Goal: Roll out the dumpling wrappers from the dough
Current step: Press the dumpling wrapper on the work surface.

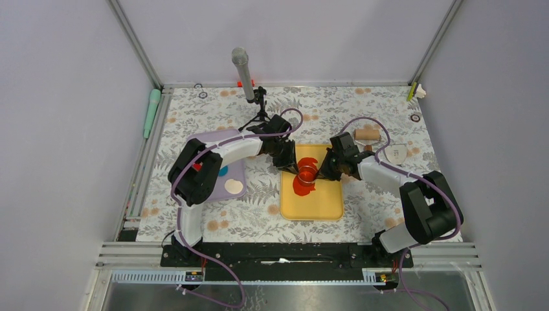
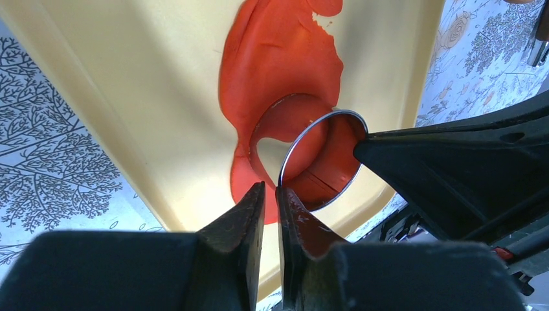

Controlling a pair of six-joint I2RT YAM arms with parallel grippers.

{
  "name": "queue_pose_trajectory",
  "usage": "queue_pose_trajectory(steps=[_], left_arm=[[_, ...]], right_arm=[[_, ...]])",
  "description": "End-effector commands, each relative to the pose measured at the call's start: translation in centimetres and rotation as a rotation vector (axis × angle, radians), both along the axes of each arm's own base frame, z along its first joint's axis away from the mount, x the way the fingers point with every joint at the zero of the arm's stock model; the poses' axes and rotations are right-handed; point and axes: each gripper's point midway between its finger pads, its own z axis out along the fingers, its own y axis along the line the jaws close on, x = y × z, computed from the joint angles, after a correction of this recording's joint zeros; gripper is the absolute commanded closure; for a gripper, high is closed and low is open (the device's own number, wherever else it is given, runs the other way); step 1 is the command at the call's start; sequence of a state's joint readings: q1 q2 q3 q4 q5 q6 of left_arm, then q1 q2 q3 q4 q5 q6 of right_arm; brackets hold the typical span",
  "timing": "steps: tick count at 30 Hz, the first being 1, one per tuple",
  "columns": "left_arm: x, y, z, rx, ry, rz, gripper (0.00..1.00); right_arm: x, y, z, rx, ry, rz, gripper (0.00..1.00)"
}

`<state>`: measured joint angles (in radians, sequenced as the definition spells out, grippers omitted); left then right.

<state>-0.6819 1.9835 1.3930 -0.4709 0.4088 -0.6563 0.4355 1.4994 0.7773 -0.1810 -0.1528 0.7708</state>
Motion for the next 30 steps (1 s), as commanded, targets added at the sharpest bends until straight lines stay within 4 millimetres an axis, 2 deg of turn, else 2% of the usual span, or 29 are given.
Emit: queue_pose_trajectory(steps=[1, 3, 10, 19, 30], left_arm=[[0.0, -0.5, -0.6, 0.008, 0.016, -0.015, 0.85], [-0.1, -0.2, -1.0, 0.024, 0.023, -0.012, 0.87], [-0.6, 0.7, -2.4, 0.076, 0.043, -0.010, 1.00], [-2.1, 2.9, -5.6, 0.158, 0.090, -0.012, 1.00], [-2.9, 4.9, -8.4, 0.225, 0.165, -0.028, 1.00]], right_arm=[[1.1, 0.8, 0.8, 0.032, -0.025, 0.014, 0.97], [1.1, 0.8, 0.7, 0.031, -0.021, 0.016, 1.00], [0.3, 0.4, -0.5, 0.015, 0.010, 0.015, 1.00], [-1.6, -0.6, -3.3, -0.033, 0.084, 0.018, 1.00], [-3.1, -1.6, -5.4, -0.066, 0.145, -0.009, 1.00]])
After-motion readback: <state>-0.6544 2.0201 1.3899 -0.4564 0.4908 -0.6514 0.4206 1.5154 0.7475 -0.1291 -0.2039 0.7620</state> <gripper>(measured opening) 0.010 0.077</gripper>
